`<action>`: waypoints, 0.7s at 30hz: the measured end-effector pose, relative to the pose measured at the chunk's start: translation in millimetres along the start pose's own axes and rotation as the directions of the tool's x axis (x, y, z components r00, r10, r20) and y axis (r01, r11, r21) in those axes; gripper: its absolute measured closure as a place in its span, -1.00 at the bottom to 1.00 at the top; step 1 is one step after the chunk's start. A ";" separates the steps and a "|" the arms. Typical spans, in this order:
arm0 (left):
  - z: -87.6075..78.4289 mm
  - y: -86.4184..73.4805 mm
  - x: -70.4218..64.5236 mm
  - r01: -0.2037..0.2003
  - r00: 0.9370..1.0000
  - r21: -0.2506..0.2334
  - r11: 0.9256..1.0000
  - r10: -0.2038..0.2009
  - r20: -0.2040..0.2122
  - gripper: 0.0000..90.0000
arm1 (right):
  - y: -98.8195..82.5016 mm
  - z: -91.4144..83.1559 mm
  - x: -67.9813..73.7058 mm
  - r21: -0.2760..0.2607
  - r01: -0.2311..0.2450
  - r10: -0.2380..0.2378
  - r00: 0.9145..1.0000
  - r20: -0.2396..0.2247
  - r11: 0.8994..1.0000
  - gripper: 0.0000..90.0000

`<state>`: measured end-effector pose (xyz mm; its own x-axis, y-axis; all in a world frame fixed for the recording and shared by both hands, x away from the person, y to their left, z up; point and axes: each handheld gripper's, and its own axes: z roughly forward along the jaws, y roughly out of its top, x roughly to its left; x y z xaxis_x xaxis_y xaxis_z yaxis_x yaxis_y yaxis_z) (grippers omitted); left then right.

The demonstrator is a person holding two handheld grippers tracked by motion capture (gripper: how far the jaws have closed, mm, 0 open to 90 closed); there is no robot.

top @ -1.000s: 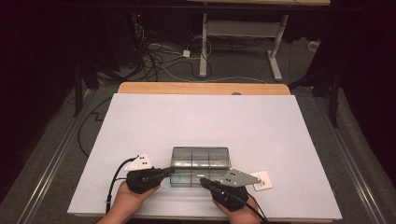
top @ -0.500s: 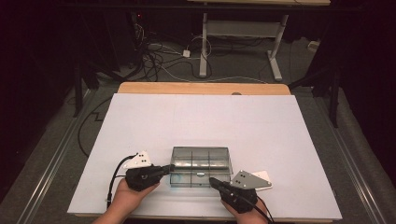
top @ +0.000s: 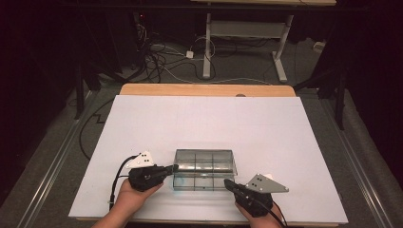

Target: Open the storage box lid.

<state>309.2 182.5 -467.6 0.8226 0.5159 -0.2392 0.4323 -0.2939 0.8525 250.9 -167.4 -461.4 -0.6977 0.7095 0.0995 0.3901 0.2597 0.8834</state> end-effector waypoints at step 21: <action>5.4 4.4 4.9 -0.007 1.000 0.003 1.000 0.007 0.002 0.95 | -5.5 -26.7 -24.3 -0.025 -0.036 0.039 0.994 0.098 0.999 1.00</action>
<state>317.2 179.4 -467.6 0.8263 0.5121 -0.2344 0.4276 -0.2996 0.8529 249.7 -203.6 -456.5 -0.6201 0.7796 0.0883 0.4001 0.2174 0.8903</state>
